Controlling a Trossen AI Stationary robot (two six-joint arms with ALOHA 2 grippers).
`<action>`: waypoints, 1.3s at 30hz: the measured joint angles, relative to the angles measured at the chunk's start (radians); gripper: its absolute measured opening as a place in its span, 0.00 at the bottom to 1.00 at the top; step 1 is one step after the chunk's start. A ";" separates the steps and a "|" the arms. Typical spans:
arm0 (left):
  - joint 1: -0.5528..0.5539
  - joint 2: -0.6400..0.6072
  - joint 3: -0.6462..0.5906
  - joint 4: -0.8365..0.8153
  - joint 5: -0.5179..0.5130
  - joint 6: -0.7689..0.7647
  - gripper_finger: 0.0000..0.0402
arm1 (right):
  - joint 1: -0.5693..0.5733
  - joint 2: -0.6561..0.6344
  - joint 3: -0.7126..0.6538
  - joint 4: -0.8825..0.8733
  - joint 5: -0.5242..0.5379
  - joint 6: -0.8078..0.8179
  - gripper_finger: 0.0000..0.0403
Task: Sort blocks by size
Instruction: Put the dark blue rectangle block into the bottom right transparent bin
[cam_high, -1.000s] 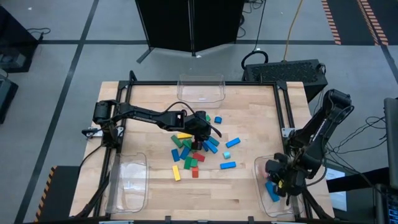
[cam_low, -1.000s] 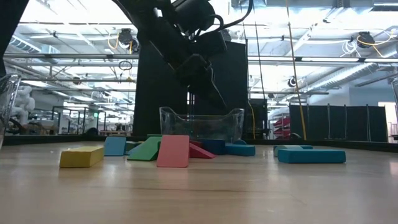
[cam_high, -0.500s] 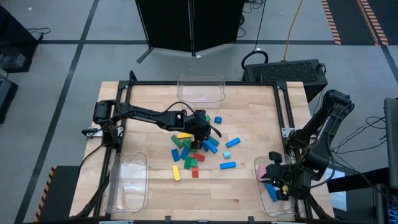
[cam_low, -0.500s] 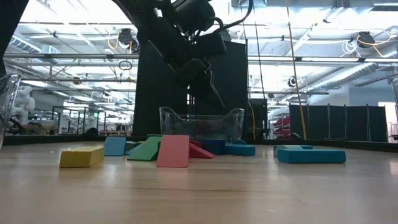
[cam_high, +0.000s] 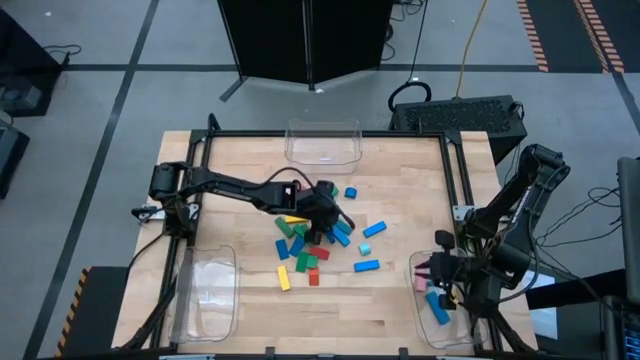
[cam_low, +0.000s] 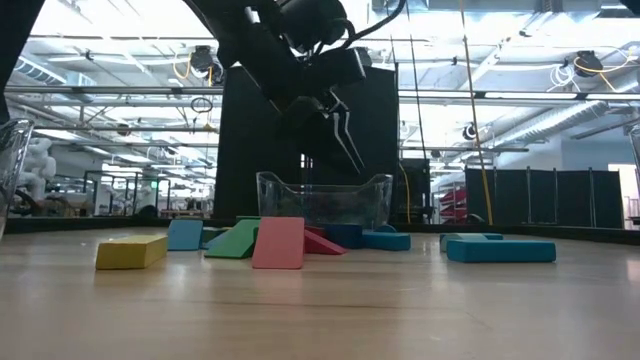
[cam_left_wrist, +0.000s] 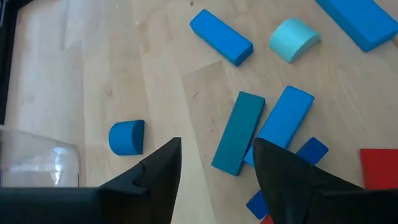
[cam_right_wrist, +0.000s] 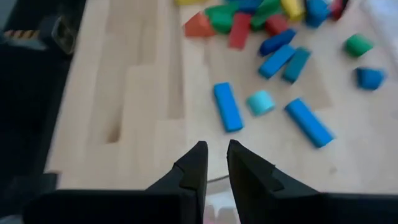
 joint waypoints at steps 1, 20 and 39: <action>-0.001 0.000 0.000 0.001 0.000 0.005 0.50 | -0.002 0.000 0.000 -0.004 0.022 0.000 0.14; 0.065 0.140 0.000 0.051 0.050 -0.084 0.50 | -0.079 0.000 0.000 -0.019 0.057 -0.055 0.14; 0.077 0.170 0.002 0.073 0.152 -0.007 0.50 | -0.079 0.000 0.000 -0.013 0.055 -0.056 0.14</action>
